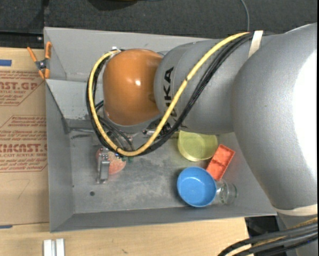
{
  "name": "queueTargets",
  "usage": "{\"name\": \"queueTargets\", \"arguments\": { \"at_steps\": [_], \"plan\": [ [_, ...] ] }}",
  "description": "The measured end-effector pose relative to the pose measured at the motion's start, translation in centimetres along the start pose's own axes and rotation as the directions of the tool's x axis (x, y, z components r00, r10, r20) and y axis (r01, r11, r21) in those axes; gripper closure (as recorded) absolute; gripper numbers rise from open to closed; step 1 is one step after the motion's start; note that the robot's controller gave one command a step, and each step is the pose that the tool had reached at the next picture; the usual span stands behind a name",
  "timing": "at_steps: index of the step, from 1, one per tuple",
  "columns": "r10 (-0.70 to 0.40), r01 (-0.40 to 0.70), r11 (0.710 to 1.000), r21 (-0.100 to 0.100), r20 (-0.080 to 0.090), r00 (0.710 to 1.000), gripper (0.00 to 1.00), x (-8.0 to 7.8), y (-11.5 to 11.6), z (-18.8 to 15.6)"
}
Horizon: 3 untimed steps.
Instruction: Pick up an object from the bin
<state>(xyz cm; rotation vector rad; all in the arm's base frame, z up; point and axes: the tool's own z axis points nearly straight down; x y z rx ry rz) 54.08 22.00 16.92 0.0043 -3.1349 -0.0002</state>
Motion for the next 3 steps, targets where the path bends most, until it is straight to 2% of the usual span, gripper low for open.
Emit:
{"name": "queueTargets", "arguments": {
  "at_steps": [1,2,3],
  "plan": [
    [0.003,-0.003,1.000,-0.002,0.008,1.000,0.00,-0.2,-0.1,-0.5],
    [0.105,-0.105,0.994,0.000,-0.001,0.994,0.00,-2.0,-5.7,10.0],
    [-0.148,0.148,0.989,-0.001,0.012,0.989,0.00,-2.8,-5.8,5.8]
  ]
}}
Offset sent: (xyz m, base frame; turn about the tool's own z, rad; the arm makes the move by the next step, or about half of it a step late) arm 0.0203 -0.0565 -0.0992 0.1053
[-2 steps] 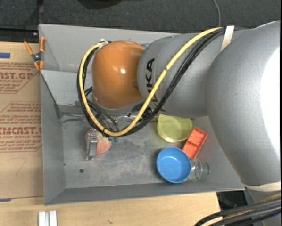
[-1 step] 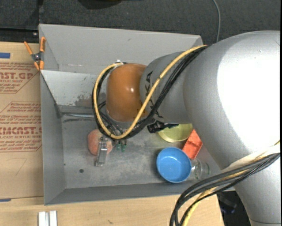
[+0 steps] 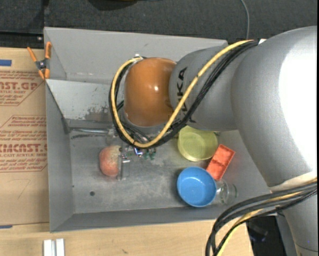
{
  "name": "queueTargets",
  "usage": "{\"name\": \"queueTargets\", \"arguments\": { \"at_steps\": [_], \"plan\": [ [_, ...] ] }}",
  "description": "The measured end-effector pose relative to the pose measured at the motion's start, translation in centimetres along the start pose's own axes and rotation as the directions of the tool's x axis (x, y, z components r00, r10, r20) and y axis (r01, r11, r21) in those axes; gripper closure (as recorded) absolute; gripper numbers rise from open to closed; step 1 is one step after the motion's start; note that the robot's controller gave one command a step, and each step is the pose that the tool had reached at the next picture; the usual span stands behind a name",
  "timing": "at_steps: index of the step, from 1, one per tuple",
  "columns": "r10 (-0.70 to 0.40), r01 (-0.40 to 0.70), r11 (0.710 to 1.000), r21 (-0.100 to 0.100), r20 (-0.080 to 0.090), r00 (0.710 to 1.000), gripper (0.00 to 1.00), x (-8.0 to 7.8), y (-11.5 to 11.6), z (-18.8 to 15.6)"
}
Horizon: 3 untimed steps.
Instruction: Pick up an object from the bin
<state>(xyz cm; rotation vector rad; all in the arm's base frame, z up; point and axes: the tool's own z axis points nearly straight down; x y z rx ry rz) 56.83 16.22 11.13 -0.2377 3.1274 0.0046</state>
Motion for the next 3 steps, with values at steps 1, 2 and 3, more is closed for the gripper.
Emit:
{"name": "queueTargets", "arguments": {
  "at_steps": [1,2,3],
  "plan": [
    [0.251,-0.251,0.968,0.003,-0.012,0.968,0.00,0.78,0.34,4.29],
    [0.069,-0.069,0.998,0.000,0.001,0.998,0.00,0.48,-0.47,4.16],
    [0.250,-0.250,0.968,0.000,-0.010,0.968,1.00,0.73,0.44,4.27]
  ]
}}
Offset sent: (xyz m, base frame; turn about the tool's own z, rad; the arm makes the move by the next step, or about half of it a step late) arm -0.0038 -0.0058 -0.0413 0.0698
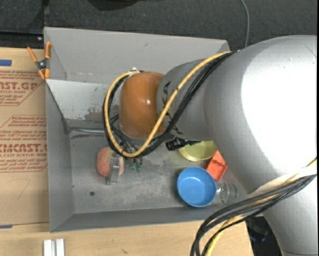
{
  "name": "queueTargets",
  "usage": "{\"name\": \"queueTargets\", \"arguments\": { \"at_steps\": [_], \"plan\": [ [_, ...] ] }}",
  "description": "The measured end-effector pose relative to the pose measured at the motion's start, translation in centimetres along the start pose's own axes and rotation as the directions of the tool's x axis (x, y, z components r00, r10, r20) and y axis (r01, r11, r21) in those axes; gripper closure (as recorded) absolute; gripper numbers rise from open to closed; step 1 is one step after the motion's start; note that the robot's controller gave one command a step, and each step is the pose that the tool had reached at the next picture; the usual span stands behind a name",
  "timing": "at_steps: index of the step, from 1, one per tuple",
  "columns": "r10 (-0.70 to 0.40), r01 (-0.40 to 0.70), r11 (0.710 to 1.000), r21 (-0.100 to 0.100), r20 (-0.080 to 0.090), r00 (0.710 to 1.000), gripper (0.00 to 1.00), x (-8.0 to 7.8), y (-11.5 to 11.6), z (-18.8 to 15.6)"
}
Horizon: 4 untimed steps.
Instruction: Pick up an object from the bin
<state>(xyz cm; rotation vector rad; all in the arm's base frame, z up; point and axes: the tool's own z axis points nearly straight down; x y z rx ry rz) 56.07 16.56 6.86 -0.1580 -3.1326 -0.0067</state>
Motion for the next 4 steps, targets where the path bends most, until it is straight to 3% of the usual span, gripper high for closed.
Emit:
{"name": "queueTargets", "arguments": {
  "at_steps": [2,4],
  "plan": [
    [0.000,0.000,1.000,0.001,-0.004,1.000,1.00,0.1,0.0,-0.4],
    [0.000,0.000,1.000,-0.001,-0.001,1.000,1.00,0.1,0.0,-3.2]
  ]
}}
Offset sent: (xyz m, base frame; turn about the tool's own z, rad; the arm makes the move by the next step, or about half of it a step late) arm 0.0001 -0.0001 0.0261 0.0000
